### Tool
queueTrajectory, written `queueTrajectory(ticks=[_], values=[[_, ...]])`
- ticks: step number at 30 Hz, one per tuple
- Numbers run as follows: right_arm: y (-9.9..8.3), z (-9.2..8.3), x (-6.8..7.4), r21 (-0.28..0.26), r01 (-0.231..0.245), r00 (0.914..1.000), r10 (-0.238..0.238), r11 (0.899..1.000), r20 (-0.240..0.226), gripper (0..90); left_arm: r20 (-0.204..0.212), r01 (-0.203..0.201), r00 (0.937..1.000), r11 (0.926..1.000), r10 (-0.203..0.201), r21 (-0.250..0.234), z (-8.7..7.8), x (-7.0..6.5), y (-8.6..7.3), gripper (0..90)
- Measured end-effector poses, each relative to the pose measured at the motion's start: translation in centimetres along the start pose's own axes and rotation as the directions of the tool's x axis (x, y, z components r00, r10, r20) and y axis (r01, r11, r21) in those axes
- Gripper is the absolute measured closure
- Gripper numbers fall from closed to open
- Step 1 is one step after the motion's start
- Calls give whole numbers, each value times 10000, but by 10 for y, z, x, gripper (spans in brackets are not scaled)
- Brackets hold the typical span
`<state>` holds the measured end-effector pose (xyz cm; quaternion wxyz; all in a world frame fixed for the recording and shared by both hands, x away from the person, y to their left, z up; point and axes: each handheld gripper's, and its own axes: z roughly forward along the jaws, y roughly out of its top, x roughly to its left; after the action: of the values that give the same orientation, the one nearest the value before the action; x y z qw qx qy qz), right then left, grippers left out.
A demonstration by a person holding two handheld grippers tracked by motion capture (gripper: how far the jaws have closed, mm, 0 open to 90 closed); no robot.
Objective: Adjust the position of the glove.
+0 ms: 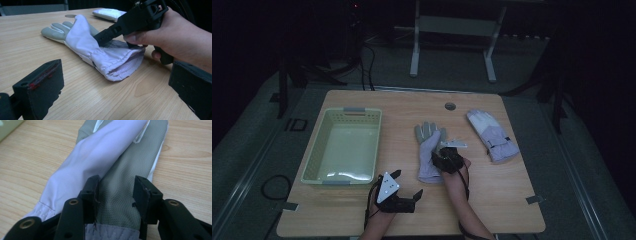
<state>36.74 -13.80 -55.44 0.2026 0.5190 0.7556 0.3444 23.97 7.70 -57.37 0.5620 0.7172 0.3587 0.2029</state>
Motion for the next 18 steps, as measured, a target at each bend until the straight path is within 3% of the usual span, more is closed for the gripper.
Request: queueTrajectory(ticks=[4,7,10,11,13,15,18], values=[[7,-10,-13,17,-116,9988,117,9999,-481,527,-4,-15,10000,10000,15,-6,0,0,0,1],[13,-21,-22,-218,258,9990,-266,9994,-355,520,-16,-9,10000,10000,9,3,0,0,0,1],[20,-33,-32,-364,523,9972,-542,9980,-520,517,-24,-6,10000,10000,7,21,0,0,0,1],[23,-38,-38,-458,464,9953,-501,9979,-827,497,-28,0,10000,10000,0,7,0,0,0,1],[29,-47,-47,-446,595,9956,-626,9972,-699,480,-37,-6,10000,10000,6,10,0,0,0,1],[34,-54,-58,-421,691,9925,-730,9967,-984,503,-53,26,10000,10000,-26,19,0,0,0,1],[40,-64,-76,-536,911,9907,-959,9944,-961,495,-69,62,10000,10000,-62,29,0,0,0,1]])
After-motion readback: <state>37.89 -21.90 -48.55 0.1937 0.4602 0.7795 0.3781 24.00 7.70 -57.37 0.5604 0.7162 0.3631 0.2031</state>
